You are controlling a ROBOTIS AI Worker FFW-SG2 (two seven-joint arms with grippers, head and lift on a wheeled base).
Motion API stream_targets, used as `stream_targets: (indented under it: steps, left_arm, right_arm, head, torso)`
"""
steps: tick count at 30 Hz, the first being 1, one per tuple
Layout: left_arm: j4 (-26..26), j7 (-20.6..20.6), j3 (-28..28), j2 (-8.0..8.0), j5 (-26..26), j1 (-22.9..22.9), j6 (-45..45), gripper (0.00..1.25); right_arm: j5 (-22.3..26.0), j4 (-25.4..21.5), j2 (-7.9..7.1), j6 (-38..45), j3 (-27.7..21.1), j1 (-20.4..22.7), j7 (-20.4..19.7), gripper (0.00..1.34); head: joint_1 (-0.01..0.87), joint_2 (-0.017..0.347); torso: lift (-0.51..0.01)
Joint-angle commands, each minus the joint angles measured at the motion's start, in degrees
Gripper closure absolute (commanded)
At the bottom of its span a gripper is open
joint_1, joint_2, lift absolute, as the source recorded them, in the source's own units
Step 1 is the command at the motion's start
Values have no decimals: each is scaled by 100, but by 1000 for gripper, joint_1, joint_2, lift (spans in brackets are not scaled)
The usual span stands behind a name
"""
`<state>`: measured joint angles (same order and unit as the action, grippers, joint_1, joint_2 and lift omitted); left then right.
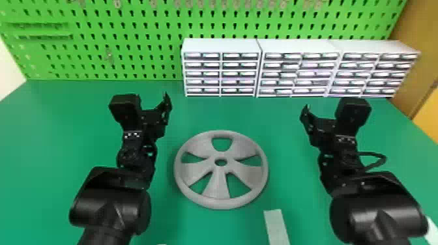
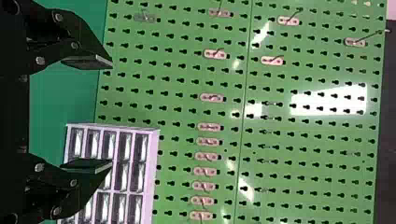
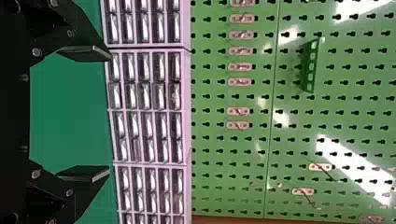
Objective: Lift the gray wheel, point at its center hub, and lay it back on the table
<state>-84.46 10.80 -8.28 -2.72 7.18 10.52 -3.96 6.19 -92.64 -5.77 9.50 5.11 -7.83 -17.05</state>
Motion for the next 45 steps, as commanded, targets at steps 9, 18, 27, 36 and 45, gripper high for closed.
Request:
stream_targets:
  steps: [9,18,27,36,45]
  left_arm:
    - [0,1,-7,0,46,-15,0,496]
    - [9,-8,-7,0,73,-6,0,496]
    - [9,-17,-7,0,82,-6,0,496]
    - [9,-35,2,0,99,-6,0,496]
    - [18,-43,-15,0,99,-15,0,498]
  right_arm:
    - [5,-9,15,0,-71,1,0,410]
    - [14,-9,15,-9,-80,1,0,410]
    - [5,-9,23,-9,-80,1,0,410]
    - [14,-9,23,-9,-80,1,0,410]
    - [14,-9,-3,-9,-62,-8,0,410]
  head:
    - [692,48]
    - [692,48]
    - [692,48]
    - [692,48]
    - [692,48]
  torso:
    - [-96]
    - [-96]
    - [-96]
    - [-96]
    - [-96]
